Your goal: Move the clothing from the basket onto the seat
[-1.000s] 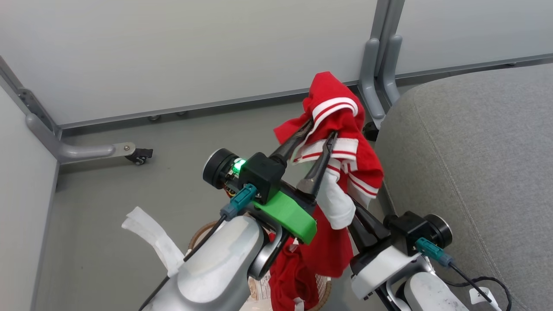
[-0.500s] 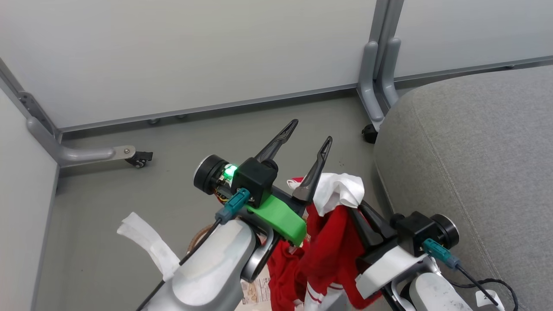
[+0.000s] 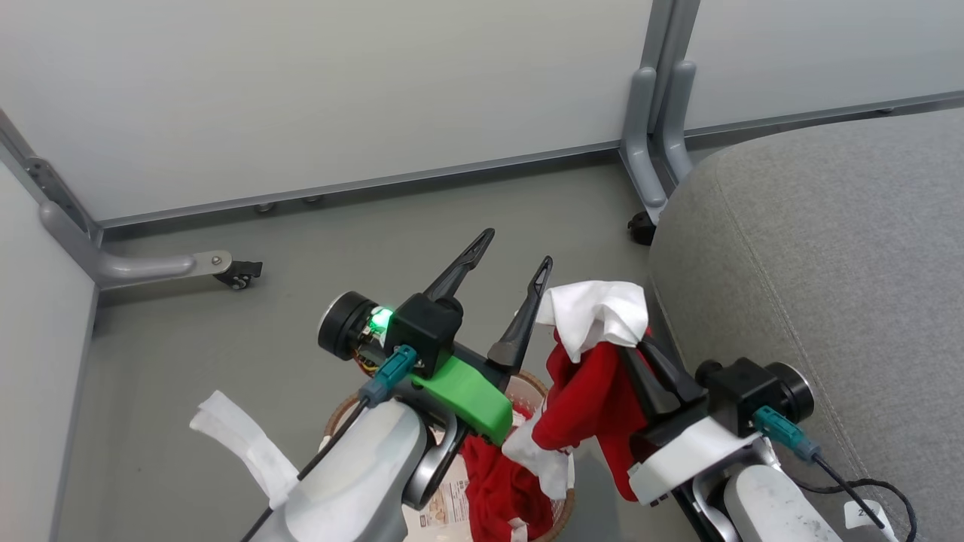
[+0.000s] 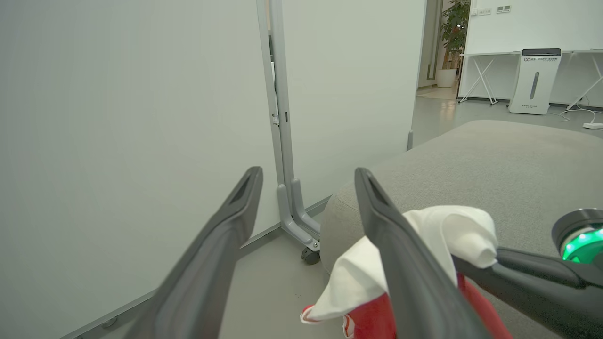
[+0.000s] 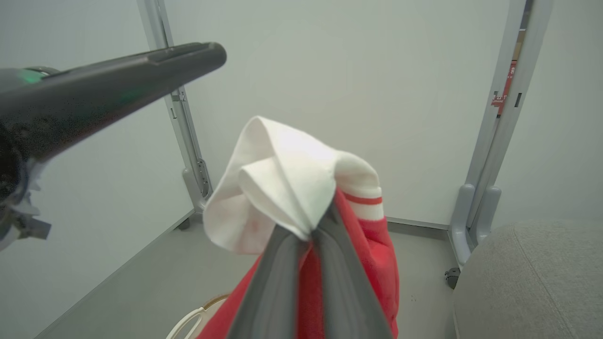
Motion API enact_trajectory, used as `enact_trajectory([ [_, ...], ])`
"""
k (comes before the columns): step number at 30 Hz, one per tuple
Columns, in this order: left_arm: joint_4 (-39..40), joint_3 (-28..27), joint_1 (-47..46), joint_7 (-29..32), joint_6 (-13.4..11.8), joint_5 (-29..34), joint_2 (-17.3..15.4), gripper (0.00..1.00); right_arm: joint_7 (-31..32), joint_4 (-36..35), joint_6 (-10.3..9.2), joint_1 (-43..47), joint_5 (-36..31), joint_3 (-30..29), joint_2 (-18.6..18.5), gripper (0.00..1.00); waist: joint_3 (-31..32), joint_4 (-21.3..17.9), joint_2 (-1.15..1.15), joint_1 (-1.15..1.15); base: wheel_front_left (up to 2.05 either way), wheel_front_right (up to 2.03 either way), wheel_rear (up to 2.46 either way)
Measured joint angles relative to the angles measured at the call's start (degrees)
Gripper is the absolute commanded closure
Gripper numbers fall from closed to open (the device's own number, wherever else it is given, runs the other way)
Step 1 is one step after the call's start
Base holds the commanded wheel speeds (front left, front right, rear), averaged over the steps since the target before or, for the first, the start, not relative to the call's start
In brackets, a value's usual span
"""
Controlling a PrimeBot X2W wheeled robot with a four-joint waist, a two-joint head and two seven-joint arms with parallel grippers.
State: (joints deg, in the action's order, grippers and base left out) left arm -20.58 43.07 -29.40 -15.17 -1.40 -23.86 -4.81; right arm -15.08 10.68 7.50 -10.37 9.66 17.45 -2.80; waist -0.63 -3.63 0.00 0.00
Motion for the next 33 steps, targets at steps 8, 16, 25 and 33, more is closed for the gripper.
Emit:
enact_trajectory([
  [8,1.4,-3.4,4.6,0.0,-0.6,2.1,-2.4,0.0,0.0,-4.2,0.0,-0.8,1.2,-2.7,0.0,1.0,-1.0,-2.0,0.0,0.0,0.0,0.0,0.0],
  [16,5.0,-6.3,9.9,0.0,1.0,6.4,-4.3,0.0,0.0,-9.7,0.0,-0.9,2.1,-5.8,0.0,1.0,-2.9,-5.2,0.0,0.0,0.0,0.0,0.0],
  [25,6.8,-6.5,14.3,0.0,5.5,12.9,-5.8,0.0,0.0,-15.9,0.0,0.7,2.9,-9.4,0.0,1.0,-6.0,-10.4,0.0,0.0,0.0,0.0,0.0],
  [33,7.8,-6.7,15.9,0.0,7.3,15.7,-6.7,0.0,0.0,-19.8,0.0,3.9,3.2,-10.9,-0.1,1.0,-8.5,-16.1,0.0,0.0,0.0,0.0,0.0],
])
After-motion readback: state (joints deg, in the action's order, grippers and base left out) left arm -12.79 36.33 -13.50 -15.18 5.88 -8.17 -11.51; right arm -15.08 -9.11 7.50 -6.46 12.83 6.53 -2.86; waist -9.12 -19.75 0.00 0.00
